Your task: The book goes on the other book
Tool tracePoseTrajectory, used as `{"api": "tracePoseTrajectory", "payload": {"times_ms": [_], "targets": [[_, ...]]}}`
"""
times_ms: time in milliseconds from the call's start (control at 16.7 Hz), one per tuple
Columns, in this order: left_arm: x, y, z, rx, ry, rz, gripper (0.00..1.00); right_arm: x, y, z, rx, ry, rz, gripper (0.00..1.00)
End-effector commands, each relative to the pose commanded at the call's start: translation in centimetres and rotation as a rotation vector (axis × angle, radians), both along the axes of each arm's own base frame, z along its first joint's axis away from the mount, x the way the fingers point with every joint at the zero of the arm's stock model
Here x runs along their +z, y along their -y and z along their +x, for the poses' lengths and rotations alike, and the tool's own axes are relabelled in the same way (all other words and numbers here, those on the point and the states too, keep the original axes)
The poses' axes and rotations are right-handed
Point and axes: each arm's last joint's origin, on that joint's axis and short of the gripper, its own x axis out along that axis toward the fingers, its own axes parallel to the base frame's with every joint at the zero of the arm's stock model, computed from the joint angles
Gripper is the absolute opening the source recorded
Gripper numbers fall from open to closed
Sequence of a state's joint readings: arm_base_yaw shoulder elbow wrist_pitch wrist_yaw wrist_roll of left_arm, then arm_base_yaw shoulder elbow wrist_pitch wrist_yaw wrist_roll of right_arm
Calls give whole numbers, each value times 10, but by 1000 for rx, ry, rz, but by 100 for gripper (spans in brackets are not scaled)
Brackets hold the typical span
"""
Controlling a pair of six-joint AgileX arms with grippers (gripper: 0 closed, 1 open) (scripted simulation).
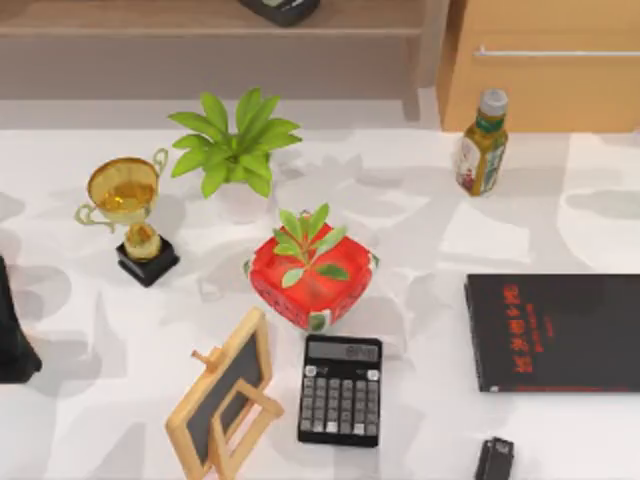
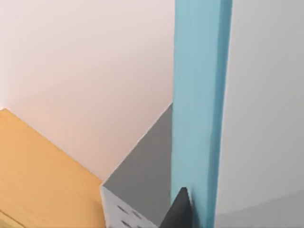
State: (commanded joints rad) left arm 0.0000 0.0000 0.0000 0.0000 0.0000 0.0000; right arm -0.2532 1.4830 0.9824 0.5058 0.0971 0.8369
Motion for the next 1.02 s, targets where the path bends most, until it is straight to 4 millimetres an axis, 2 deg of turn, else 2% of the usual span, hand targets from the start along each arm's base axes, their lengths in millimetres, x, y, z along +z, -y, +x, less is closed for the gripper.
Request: {"api": "tracePoseTrajectory", "payload": {"times_ms": [180, 360, 540, 660, 780, 900, 1020], "targets": [[0, 0, 0, 0, 0, 0, 100, -27, -55, -35, -6, 18, 300, 0], [0, 0, 0, 0, 0, 0, 100, -66, -112, -72, 33, -32, 553, 0], [0, 0, 0, 0, 0, 0, 100, -108, -156, -114, 74, -137, 720, 0], [0, 0, 0, 0, 0, 0, 100, -134, -174, -142, 90, -219, 778, 0], [0, 0, 0, 0, 0, 0, 100, -157, -184, -166, 97, -291, 802, 0], [0, 0, 0, 0, 0, 0, 100, -172, -188, -183, 97, -342, 805, 0], [0, 0, 0, 0, 0, 0, 100, -179, -189, -190, 96, -366, 802, 0]]}}
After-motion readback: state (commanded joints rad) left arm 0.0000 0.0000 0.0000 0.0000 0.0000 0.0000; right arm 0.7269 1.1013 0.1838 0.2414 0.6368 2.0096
